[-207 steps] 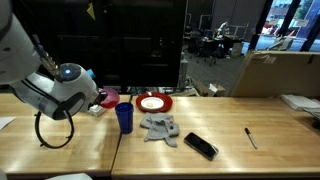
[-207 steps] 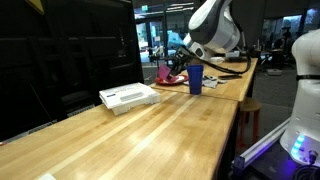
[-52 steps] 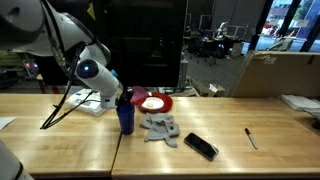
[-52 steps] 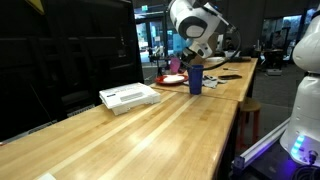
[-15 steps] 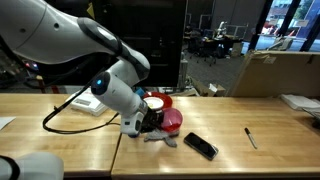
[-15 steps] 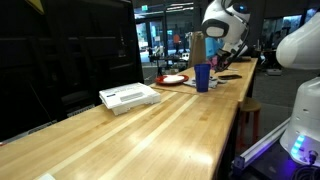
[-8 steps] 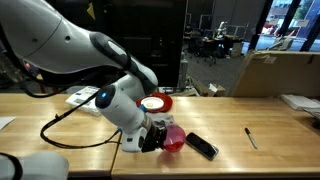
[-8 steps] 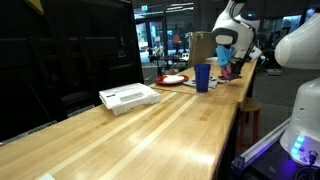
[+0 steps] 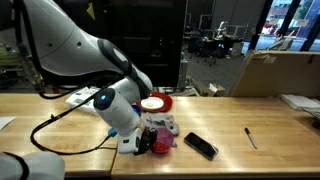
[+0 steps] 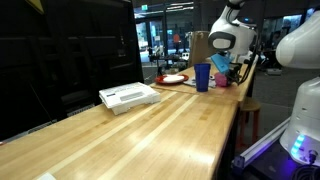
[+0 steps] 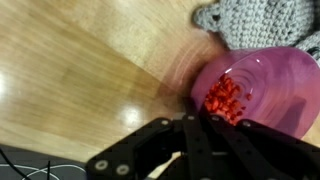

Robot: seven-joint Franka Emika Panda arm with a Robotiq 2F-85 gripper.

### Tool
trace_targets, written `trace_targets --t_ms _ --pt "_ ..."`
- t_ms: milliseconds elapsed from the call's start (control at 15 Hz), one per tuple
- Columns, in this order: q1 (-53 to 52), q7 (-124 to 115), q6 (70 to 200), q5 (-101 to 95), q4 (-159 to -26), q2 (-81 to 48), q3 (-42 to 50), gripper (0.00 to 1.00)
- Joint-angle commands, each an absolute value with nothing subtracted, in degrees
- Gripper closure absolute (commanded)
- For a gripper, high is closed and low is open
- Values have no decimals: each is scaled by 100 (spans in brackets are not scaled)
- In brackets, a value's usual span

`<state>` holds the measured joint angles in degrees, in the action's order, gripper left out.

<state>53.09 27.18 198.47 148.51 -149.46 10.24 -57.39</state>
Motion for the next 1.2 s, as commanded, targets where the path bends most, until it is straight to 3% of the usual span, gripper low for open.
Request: trace_targets --t_ms 0,1133 --pt "5309 2735 19849 14851 -14947 1026 -5742 96" --pt "5944 4471 19796 14824 -15486 1761 -5424 99"
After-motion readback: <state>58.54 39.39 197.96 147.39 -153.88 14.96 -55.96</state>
